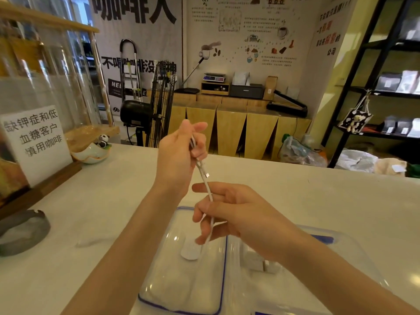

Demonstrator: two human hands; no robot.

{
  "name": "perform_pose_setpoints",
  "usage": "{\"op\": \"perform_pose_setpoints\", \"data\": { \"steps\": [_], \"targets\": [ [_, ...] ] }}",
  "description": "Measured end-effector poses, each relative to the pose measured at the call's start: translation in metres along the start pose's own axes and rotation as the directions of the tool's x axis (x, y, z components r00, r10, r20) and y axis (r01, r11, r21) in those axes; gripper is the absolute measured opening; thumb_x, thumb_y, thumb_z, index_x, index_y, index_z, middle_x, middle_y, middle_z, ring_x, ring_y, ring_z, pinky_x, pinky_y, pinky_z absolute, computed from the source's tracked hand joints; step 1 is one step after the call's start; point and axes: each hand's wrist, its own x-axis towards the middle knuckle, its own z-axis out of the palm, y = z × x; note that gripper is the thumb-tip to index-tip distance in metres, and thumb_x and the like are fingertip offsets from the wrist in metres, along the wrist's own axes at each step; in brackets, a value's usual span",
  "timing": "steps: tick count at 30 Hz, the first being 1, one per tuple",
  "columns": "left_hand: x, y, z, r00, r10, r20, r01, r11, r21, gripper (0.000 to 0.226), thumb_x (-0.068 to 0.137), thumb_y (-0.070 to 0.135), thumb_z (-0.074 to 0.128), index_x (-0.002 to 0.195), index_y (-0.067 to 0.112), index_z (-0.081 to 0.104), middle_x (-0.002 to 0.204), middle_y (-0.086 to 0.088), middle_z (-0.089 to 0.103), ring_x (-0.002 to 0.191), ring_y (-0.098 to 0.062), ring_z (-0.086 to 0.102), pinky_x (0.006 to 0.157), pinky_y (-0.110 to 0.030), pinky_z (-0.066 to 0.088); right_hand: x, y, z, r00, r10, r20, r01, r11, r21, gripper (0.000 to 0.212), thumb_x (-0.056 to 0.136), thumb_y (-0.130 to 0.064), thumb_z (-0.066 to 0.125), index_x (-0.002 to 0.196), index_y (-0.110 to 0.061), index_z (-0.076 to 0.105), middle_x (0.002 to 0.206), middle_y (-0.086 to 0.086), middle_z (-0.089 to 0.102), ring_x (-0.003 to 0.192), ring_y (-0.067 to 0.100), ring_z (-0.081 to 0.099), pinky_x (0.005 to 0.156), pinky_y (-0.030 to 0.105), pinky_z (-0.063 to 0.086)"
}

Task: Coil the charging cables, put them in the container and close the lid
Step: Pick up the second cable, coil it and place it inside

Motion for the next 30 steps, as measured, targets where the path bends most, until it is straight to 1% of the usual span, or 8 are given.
{"op": "perform_pose_setpoints", "data": {
  "steps": [3,6,10,14,19,23,26,30],
  "targets": [
    [-0.004,-0.002,0.004,0.98,0.163,0.111,-0.196,0.861,0.469,0.03,0.097,0.02,0.033,0.091,0.008,0.059,0.054,0.006,0.055,0.042,-0.002,0.042,0.045,-0.012,0.036,-0.001,-0.009,-0.008,0.998,0.055,0.039,-0.06,0.987,0.15,0.029,0.091,-0.003,0.046,0.12,-0.004,0.048,0.068,0.005,0.061,0.042,0.009,0.056,0.06,0.035,0.06],
    [-0.004,-0.001,0.001,0.961,0.101,0.257,-0.256,0.676,0.691,0.027,0.096,0.019,0.036,0.093,0.008,0.06,0.059,0.003,0.059,0.048,-0.003,0.049,0.051,-0.011,0.042,-0.002,-0.018,-0.019,0.988,0.128,0.088,-0.143,0.973,0.183,0.029,0.09,-0.002,0.047,0.119,-0.001,0.049,0.068,0.006,0.057,0.037,0.007,0.046,0.042,0.024,0.052],
    [-0.001,0.001,-0.007,0.954,-0.028,0.299,-0.241,0.524,0.817,0.025,0.095,0.021,0.037,0.092,0.012,0.06,0.064,0.004,0.06,0.064,-0.01,0.057,0.069,-0.023,0.048,-0.004,-0.026,-0.033,0.987,0.147,0.058,-0.146,0.989,-0.02,0.028,0.089,-0.003,0.049,0.116,-0.005,0.055,0.068,0.005,0.058,0.037,0.006,0.041,0.035,0.016,0.04],
    [-0.001,0.008,-0.013,0.905,-0.256,0.341,-0.144,0.568,0.81,0.03,0.095,0.022,0.037,0.072,0.021,0.055,0.057,0.002,0.057,0.049,-0.005,0.054,0.054,-0.017,0.047,0.0,-0.037,-0.048,1.0,0.007,-0.014,-0.009,0.988,-0.152,0.022,0.086,-0.002,0.052,0.105,-0.005,0.064,0.066,0.004,0.063,0.037,0.005,0.042,0.036,0.013,0.037],
    [0.002,0.019,-0.025,0.681,-0.525,0.511,0.176,0.794,0.581,0.039,0.093,0.031,0.035,0.076,0.009,0.063,0.04,0.008,0.044,0.033,-0.004,0.033,0.036,-0.014,0.03,0.011,-0.043,-0.059,0.992,-0.108,-0.066,0.098,0.986,-0.137,0.021,0.086,-0.002,0.054,0.103,-0.008,0.064,0.067,0.006,0.067,0.038,0.006,0.041,0.037,0.015,0.036],
    [0.001,0.022,-0.029,0.5,-0.502,0.705,0.406,0.856,0.321,0.042,0.094,0.03,0.028,0.072,0.008,0.057,0.04,0.011,0.035,0.033,-0.003,0.028,0.036,-0.016,0.025,0.02,-0.045,-0.061,0.968,-0.22,-0.12,0.189,0.956,-0.225,0.019,0.081,-0.003,0.061,0.097,-0.011,0.066,0.067,0.003,0.071,0.037,0.006,0.042,0.037,0.014,0.036],
    [-0.001,0.025,-0.024,0.359,-0.33,0.873,0.635,0.772,0.031,0.039,0.095,0.028,0.032,0.077,0.004,0.056,0.047,0.005,0.034,0.038,-0.009,0.03,0.039,-0.018,0.027,0.024,-0.046,-0.059,0.943,-0.306,-0.132,0.284,0.945,-0.16,0.014,0.074,-0.009,0.066,0.088,-0.013,0.069,0.062,0.0,0.069,0.038,0.006,0.046,0.037,0.015,0.037],
    [-0.004,0.037,-0.013,0.494,-0.17,0.853,0.807,0.453,-0.378,0.035,0.096,0.024,0.032,0.085,-0.003,0.052,0.052,-0.001,0.036,0.041,-0.011,0.028,0.043,-0.02,0.023,0.031,-0.031,-0.042,0.939,-0.314,-0.143,0.329,0.939,0.097,0.021,0.078,-0.02,0.058,0.094,-0.01,0.067,0.054,0.0,0.06,0.036,0.006,0.046,0.035,0.015,0.04]
  ]
}}
